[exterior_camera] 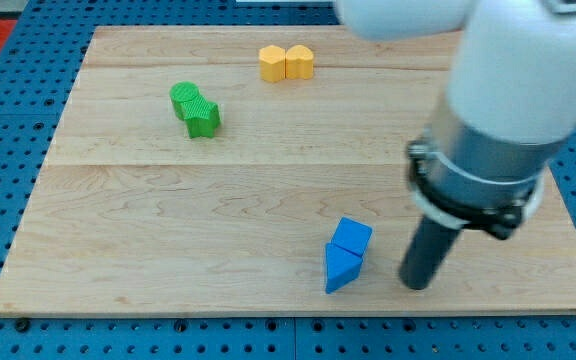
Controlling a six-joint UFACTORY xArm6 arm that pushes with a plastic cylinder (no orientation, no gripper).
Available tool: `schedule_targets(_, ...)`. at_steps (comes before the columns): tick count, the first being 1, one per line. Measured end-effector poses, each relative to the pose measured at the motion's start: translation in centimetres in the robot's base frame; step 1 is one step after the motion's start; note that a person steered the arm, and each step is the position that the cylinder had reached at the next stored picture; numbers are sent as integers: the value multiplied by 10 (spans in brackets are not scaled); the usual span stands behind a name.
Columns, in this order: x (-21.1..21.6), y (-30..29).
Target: Move the triangle left to cube
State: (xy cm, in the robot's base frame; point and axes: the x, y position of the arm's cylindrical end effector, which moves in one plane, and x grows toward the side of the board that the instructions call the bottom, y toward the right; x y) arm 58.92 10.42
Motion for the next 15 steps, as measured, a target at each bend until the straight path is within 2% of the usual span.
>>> schedule_targets(6, 11, -20)
schedule_targets(8, 11, -58)
schedule_targets(9, 11, -58)
schedule_targets(11, -15, -58)
schedule_targets(13, -16, -59)
schedule_targets(15, -16, -113)
